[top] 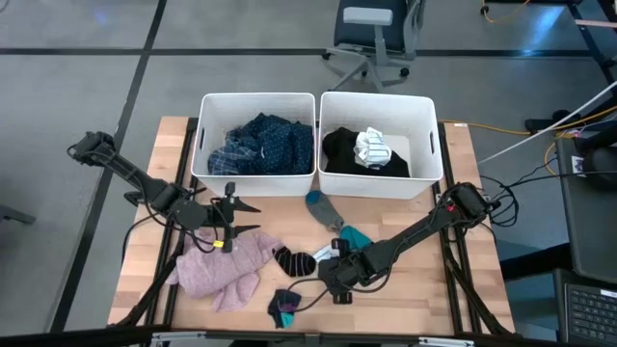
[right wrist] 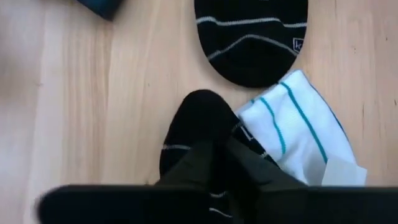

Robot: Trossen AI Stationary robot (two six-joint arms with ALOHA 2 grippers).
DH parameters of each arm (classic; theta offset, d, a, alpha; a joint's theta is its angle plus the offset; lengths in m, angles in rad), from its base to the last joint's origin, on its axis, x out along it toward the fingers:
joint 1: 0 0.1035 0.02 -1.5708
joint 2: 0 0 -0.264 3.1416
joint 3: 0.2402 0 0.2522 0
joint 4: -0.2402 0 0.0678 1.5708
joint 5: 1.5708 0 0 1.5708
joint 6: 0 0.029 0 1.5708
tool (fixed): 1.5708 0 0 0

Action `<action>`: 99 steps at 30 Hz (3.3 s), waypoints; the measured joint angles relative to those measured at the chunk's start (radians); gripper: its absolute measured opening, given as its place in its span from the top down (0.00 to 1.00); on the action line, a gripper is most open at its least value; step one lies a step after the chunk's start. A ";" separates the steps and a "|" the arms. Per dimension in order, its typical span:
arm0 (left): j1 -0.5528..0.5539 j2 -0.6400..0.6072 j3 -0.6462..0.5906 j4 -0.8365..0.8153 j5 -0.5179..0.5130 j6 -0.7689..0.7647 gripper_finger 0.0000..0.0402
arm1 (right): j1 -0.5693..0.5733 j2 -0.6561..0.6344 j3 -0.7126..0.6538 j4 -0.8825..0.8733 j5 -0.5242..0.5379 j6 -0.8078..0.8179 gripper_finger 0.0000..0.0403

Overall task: Sort clothes
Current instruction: Put the right black sock into the right white bin, then put the black sock into the right white bin

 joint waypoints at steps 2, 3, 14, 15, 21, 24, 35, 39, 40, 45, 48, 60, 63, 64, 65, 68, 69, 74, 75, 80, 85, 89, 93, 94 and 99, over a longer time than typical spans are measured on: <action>0.000 0.000 0.000 0.000 0.000 0.000 0.55 | 0.000 0.000 -0.001 -0.001 0.000 -0.012 0.97; 0.000 0.000 0.000 0.000 0.000 0.000 0.55 | 0.000 0.000 0.000 0.001 0.000 -0.021 0.98; 0.000 0.000 0.000 0.001 0.000 0.000 0.55 | 0.001 0.000 0.254 -0.278 0.047 -0.093 0.98; 0.000 0.000 0.000 0.001 0.000 0.000 0.55 | 0.001 0.000 0.285 -0.310 0.065 -0.111 0.97; 0.000 0.000 0.000 0.001 0.000 0.000 0.55 | 0.000 -0.003 0.474 -0.502 0.150 -0.216 0.99; 0.000 0.000 0.000 0.002 0.000 0.000 0.55 | -0.001 -0.018 0.551 -0.600 0.234 -0.242 0.99; 0.000 0.000 0.000 0.003 0.000 0.001 0.55 | -0.046 -0.252 0.605 -0.745 0.612 -0.269 0.97; 0.000 0.000 0.000 0.004 0.000 0.008 0.55 | -0.106 -0.341 0.605 -0.757 0.743 -0.273 0.97; 0.000 0.000 0.000 0.004 0.000 0.011 0.55 | -0.123 -0.359 0.605 -0.762 0.774 -0.273 0.97; 0.000 0.000 0.000 0.004 0.000 0.010 0.55 | -0.248 -0.420 0.605 -0.797 0.831 -0.234 0.97; 0.000 0.000 0.000 0.003 0.000 0.009 0.55 | -0.337 -0.427 0.605 -0.834 0.809 -0.174 0.97; 0.000 0.000 0.000 0.003 0.000 0.008 0.55 | -0.653 -0.339 0.604 -0.976 0.553 0.105 0.97; 0.000 0.000 0.000 0.003 0.000 0.008 0.55 | -0.697 -0.298 0.604 -0.977 0.463 0.102 0.96; 0.000 0.000 0.000 0.003 0.000 0.008 0.55 | -0.709 -0.284 0.604 -0.979 0.444 0.102 0.96; 0.000 0.000 0.000 0.003 0.000 0.008 0.55 | -0.720 -0.271 0.604 -0.983 0.431 0.102 0.94; 0.000 0.000 0.000 0.002 0.000 0.008 0.55 | -0.745 -0.234 0.604 -0.996 0.376 0.102 0.85; 0.000 0.000 0.000 0.002 0.000 0.008 0.55 | -0.751 -0.225 0.604 -1.001 0.361 0.102 0.81; 0.000 0.000 0.000 -0.001 0.000 0.008 0.55 | -0.753 -0.213 0.603 -1.029 0.344 0.100 0.58; 0.000 0.000 0.000 -0.001 0.000 0.008 0.55 | -0.753 -0.217 0.603 -1.033 0.324 0.098 0.54; 0.000 0.000 0.000 -0.001 0.000 0.008 0.55 | -0.717 -0.248 0.603 -1.051 0.253 0.107 0.42; 0.000 0.000 0.000 -0.001 0.000 0.005 0.55 | -0.587 -0.270 0.604 -1.009 0.253 0.107 0.40; 0.000 0.000 0.000 -0.001 0.000 0.001 0.55 | -0.446 -0.266 0.604 -0.942 0.277 0.102 0.41; 0.000 0.000 0.000 -0.001 0.000 0.000 0.55 | -0.309 -0.221 0.604 -0.877 0.315 0.077 0.41; 0.000 0.000 0.000 -0.001 0.000 0.000 0.55 | -0.278 -0.204 0.604 -0.858 0.318 0.063 0.41; 0.000 0.000 0.000 -0.001 0.000 0.000 0.55 | -0.153 -0.112 0.604 -0.770 0.323 -0.026 0.41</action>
